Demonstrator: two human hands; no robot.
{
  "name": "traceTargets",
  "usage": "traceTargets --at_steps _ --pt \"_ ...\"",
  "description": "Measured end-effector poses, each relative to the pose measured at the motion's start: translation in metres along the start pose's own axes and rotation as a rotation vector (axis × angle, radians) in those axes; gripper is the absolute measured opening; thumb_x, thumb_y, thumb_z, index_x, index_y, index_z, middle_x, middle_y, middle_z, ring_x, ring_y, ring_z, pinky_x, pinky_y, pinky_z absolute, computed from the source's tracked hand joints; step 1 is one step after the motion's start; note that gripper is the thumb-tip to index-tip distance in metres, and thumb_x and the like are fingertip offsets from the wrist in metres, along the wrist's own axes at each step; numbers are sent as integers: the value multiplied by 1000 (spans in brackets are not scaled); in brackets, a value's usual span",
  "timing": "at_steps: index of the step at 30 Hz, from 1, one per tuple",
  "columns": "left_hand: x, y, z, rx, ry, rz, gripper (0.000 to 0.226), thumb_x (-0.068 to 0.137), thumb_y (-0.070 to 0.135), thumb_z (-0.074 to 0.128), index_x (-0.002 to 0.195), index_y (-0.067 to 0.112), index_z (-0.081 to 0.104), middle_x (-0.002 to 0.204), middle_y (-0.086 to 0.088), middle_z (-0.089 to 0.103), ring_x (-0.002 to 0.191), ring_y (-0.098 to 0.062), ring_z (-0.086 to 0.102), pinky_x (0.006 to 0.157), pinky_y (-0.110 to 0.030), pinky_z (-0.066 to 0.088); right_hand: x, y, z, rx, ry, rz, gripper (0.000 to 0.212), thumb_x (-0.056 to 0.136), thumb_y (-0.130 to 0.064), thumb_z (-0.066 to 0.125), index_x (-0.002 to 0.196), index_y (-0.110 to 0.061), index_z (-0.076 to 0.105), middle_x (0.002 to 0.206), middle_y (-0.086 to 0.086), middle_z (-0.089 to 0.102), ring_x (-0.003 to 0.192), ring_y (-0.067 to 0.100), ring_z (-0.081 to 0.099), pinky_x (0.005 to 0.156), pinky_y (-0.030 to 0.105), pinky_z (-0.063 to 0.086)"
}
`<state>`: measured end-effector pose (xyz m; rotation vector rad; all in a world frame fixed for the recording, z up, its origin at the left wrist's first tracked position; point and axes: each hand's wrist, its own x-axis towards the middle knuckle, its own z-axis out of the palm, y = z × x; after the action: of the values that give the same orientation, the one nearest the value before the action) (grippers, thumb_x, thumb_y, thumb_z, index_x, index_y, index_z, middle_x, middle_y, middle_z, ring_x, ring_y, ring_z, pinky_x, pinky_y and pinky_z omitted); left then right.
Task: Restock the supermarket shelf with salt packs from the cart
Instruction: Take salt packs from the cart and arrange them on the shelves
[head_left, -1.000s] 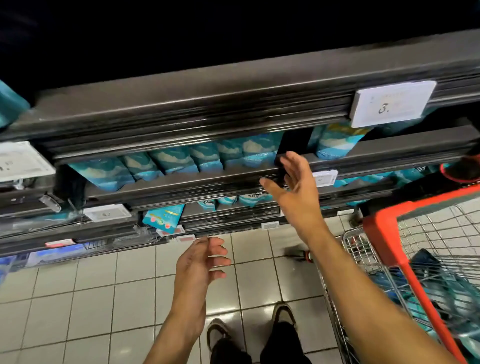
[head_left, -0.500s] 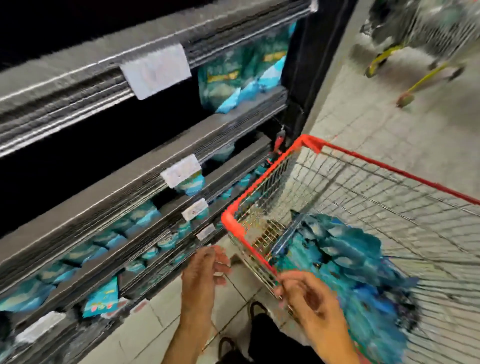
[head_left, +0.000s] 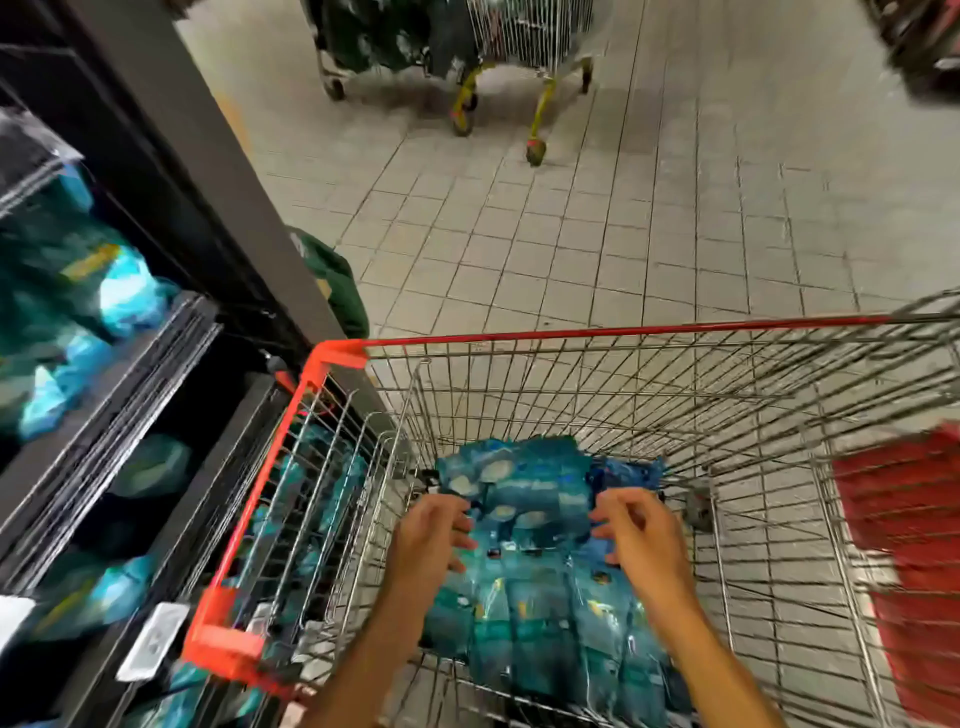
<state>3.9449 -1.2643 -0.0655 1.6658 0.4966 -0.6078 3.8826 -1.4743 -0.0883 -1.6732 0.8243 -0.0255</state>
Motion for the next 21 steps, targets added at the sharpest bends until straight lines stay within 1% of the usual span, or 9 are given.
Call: traceTargets --at_steps 2,5,8,10,11,12,14,16,21 --pt "43 -7 17 93 23 -63 16 100 17 50 97 10 64 85 -10 68 68 -20 65 52 -31 50 37 16 7 -180 -52 60 13 101 -21 53 93 -17 62 78 1 64 65 14 58 61 36 50" --pt "110 -17 46 135 57 -183 20 102 15 46 91 10 62 78 -8 65 62 -18 61 46 -27 46 89 45 28 -275 -127 116 12 99 -11 53 91 -4 58 82 9 59 68 18 51 70 37 42" --pt "166 -38 63 245 76 -235 28 102 14 45 77 12 58 70 -8 60 61 -21 58 55 -27 49 129 77 56 -410 -157 175 14 96 -12 56 92 1 59 86 15 62 85 31 60 78 41 45" --pt "201 -48 69 400 70 -197 28 102 15 47 78 9 61 68 -8 56 61 -25 57 49 -16 46 149 96 76 -497 -165 182 19 95 -15 57 98 3 60 93 18 65 94 34 63 83 42 46" --pt "217 -53 72 454 63 -176 26 102 17 48 85 5 65 72 -12 59 68 -31 61 49 -16 46 157 104 86 -541 -172 174 20 95 -17 56 100 2 60 97 17 63 98 34 62 85 41 45" --pt "232 -56 74 477 47 -180 28 102 19 47 101 -1 67 84 -18 64 84 -39 65 59 -22 50 165 111 95 -573 -169 158 20 95 -18 56 102 1 60 100 17 63 102 35 60 87 40 43" --pt "265 -68 77 556 24 -197 38 102 23 46 123 -6 59 120 -25 63 114 -40 59 87 -35 49 181 122 115 -646 -178 129 23 95 -21 54 103 -1 61 106 18 62 104 34 58 87 39 40" --pt "291 -76 81 690 16 -221 51 102 35 45 133 -6 51 135 -24 54 124 -37 53 96 -36 43 194 129 133 -751 -214 135 30 95 -28 53 106 -1 61 112 18 62 108 34 57 87 38 43" --pt "335 -97 97 815 37 -237 90 88 63 56 145 -3 36 151 -20 39 136 -34 42 107 -37 38 219 146 166 -948 -190 240 58 86 -57 60 119 -9 63 125 14 61 118 33 57 92 40 49"
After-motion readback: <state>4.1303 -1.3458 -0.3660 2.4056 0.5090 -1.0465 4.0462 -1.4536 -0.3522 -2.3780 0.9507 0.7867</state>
